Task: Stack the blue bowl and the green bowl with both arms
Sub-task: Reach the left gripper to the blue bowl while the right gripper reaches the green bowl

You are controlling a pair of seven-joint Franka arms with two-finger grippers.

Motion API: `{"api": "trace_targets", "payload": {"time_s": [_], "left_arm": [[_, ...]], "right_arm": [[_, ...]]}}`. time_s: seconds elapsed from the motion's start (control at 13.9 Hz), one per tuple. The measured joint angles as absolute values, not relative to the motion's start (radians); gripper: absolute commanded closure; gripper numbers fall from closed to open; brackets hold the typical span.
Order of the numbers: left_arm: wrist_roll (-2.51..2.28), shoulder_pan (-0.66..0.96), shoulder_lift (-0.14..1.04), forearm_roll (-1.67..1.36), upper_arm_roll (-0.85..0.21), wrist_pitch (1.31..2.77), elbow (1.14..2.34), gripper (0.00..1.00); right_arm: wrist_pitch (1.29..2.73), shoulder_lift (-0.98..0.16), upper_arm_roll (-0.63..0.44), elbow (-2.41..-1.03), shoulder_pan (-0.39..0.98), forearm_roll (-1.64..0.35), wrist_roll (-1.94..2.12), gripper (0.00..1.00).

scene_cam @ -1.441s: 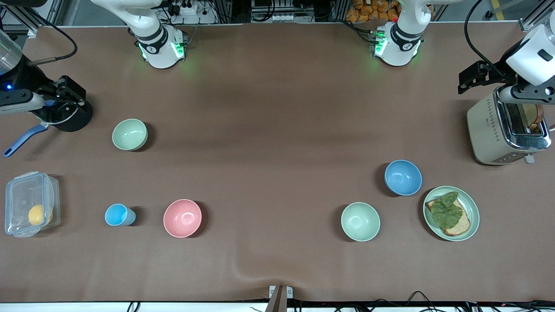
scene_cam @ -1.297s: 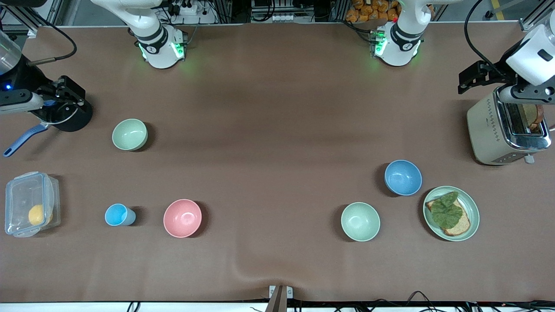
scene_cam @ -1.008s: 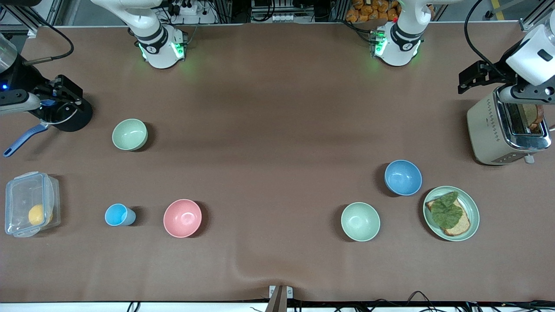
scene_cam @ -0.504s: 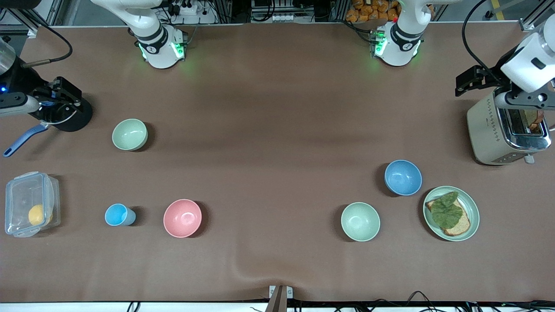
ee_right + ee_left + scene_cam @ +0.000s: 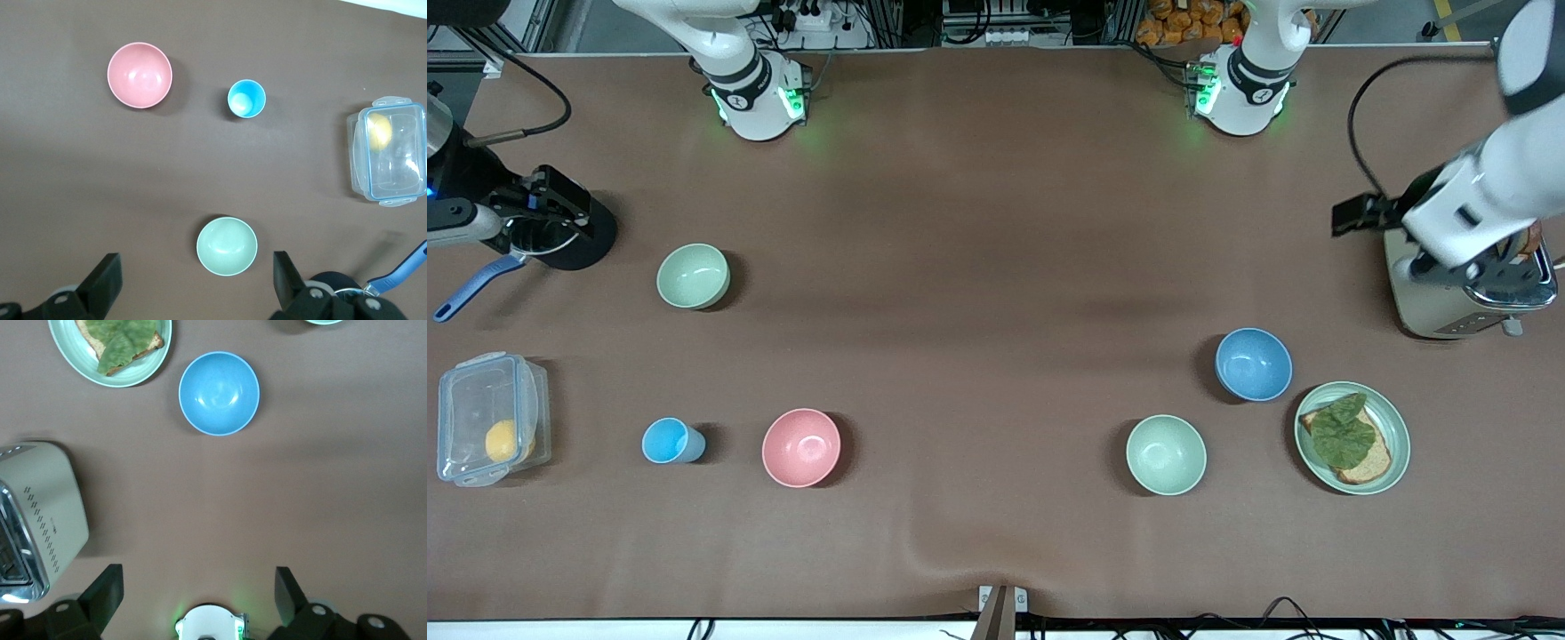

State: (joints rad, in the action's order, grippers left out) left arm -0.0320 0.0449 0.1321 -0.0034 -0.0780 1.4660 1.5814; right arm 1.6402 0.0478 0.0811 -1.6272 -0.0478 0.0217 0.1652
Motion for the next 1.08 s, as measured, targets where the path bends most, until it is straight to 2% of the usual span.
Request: {"api": "trace_targets", "payload": {"time_s": [0.65, 0.86, 1.08], "left_arm": [[-0.04, 0.039, 0.264, 0.004, -0.074, 1.774, 1.738, 0.0], [-0.044, 0.037, 0.398, 0.037, -0.071, 1.847, 1.706, 0.0], [-0.093, 0.038, 0.518, 0.065, -0.066, 1.848, 1.592, 0.0]], "right_arm": [[1.619, 0.017, 0.081, -1.605, -0.048, 0.022, 0.175, 0.0], [1.612, -0.019, 0.08, -1.607, -0.049, 0.023, 0.18, 0.0], [1.614, -0.096, 0.077, -1.606, -0.064, 0.027, 0.187, 0.0]]}}
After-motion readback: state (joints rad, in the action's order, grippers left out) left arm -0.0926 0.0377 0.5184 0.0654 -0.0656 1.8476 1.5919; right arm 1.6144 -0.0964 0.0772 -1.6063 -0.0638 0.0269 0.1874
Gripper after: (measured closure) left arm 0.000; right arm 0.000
